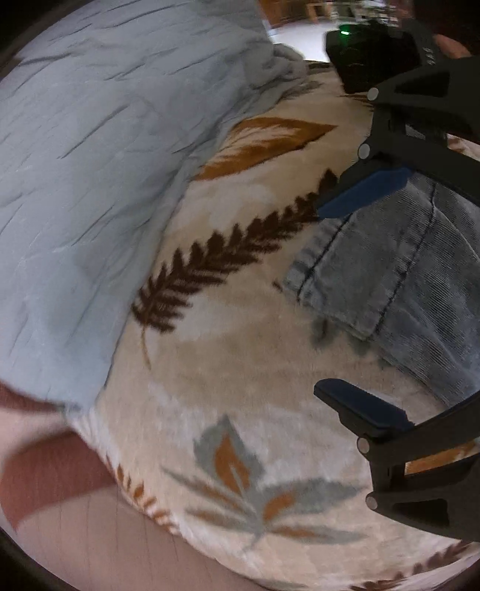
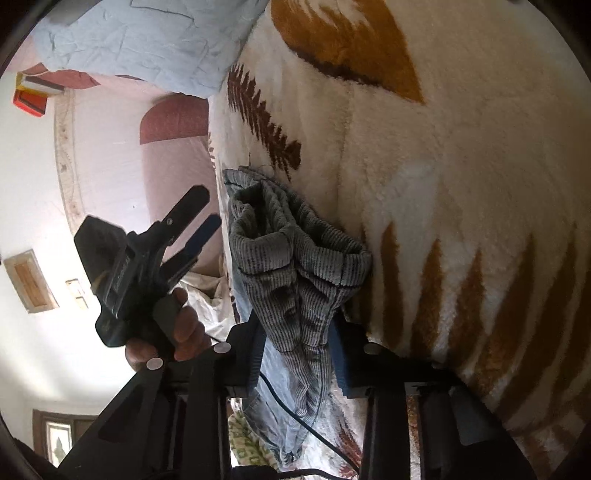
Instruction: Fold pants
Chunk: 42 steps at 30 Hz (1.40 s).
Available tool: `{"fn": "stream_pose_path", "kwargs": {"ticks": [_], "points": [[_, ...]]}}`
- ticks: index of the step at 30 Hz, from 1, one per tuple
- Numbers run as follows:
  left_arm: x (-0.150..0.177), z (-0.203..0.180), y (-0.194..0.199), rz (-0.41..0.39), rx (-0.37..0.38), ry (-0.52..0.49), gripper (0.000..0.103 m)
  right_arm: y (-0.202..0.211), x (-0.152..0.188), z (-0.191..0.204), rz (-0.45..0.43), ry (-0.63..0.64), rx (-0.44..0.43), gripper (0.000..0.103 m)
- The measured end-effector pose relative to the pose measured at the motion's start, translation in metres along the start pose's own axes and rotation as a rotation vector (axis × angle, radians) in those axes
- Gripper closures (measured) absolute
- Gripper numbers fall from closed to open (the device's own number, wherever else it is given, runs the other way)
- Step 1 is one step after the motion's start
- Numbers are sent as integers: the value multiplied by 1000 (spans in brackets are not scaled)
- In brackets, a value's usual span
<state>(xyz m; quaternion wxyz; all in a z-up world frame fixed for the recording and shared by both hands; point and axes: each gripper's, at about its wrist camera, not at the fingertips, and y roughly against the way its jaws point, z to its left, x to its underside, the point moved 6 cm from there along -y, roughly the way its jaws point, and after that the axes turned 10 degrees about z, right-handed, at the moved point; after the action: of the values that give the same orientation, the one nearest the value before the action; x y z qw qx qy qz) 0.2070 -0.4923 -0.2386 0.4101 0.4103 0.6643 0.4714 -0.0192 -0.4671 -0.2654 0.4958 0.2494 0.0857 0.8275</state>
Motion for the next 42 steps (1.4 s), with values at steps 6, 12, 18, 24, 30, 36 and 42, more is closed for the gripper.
{"fn": "stream_pose_path", "kwargs": {"ticks": [6,12,18,24,30,36,42], "points": [[5,-3,-19,53,64,-30,14,0,2,1,5,7,-2,73],[4,-2,-20,11,55,-54,30,-8,0,8,-5,26,14,73],[7,-5,-15,-22,42,-80,74,-11,-1,12,-11,50,13,75],[11,1,-4,-69,34,-70,86,-13,-3,17,-35,99,41,82],[20,3,10,-124,35,-37,89,-14,-1,27,-49,158,75,83],[31,15,49,-242,94,12,90,-12,5,47,-69,252,85,84],[47,28,91,-366,135,57,90,-15,20,78,-68,395,35,84]]}}
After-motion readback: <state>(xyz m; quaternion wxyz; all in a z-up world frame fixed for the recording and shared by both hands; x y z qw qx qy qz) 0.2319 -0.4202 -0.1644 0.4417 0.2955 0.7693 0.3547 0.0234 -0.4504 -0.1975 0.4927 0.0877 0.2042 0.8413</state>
